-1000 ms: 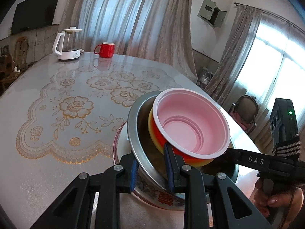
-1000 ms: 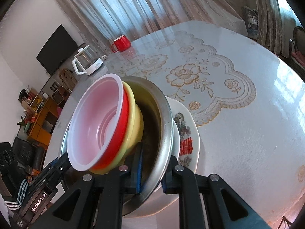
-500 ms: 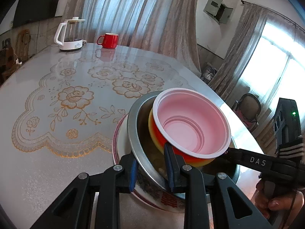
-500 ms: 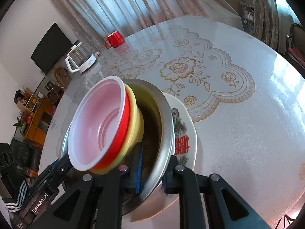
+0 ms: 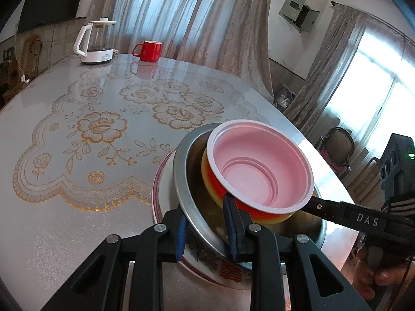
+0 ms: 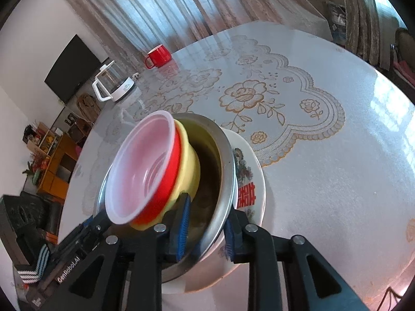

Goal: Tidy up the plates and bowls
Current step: 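Carry the nested bowls over the plate stack and lower them onto it, then open both grippers and pull them back from the steel bowl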

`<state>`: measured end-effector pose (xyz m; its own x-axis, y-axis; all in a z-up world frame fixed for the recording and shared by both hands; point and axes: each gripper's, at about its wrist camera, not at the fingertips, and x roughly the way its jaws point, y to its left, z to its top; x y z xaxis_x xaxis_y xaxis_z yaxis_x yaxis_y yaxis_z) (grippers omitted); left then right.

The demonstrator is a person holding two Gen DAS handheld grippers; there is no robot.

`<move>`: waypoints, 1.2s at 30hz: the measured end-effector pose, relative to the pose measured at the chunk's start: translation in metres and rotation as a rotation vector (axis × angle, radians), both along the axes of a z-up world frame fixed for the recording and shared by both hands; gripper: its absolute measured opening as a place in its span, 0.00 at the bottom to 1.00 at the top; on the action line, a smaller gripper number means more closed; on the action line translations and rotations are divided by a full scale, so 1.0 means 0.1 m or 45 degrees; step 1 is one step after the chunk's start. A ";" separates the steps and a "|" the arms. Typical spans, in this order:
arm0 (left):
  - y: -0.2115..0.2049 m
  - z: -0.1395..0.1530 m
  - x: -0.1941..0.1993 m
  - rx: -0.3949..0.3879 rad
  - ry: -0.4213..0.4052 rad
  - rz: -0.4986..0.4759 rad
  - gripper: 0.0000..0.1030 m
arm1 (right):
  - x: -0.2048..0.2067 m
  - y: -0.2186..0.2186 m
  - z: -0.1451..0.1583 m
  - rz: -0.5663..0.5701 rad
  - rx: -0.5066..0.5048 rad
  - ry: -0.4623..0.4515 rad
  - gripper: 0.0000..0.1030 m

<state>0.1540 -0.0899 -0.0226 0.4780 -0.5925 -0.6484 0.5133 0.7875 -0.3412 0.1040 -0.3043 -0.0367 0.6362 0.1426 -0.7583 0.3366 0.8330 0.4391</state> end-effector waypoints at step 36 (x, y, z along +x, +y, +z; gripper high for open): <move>0.26 0.30 -0.77 0.136 -0.267 0.033 0.97 | -0.62 0.19 0.35 0.036 -0.327 -0.222 0.48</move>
<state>0.0769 -0.0641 0.0077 0.6231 -0.5118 -0.5915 0.5435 0.8271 -0.1432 0.0421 -0.2853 -0.0016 0.7582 -0.0202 -0.6517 0.2500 0.9321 0.2620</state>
